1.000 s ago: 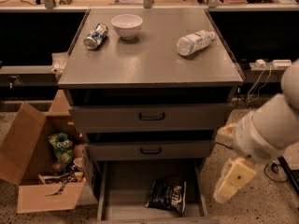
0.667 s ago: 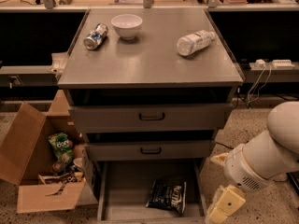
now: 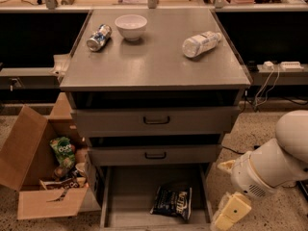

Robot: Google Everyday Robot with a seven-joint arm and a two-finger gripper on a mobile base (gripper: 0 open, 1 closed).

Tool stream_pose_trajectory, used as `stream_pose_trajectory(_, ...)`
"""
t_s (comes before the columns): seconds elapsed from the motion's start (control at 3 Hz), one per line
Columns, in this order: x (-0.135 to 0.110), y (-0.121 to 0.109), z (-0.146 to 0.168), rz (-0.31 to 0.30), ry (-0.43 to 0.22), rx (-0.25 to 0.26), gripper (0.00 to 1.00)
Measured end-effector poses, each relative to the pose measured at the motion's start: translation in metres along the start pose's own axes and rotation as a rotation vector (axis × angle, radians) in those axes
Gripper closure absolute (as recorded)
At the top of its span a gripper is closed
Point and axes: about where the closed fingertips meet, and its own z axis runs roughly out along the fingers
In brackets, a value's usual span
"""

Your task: Pick blue chip bag from bottom drawer and place on counter

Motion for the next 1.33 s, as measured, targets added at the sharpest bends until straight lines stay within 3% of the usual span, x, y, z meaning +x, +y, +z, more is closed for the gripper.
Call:
stream_pose_trajectory(0.67, 0.044, -0.071, 0.115, -0.039, -0.01, 0.004, 0.0)
stream_pose_trajectory(1.33, 0.056, -0.124, 0.218, -0.049, -0.088, -0.051, 0.0)
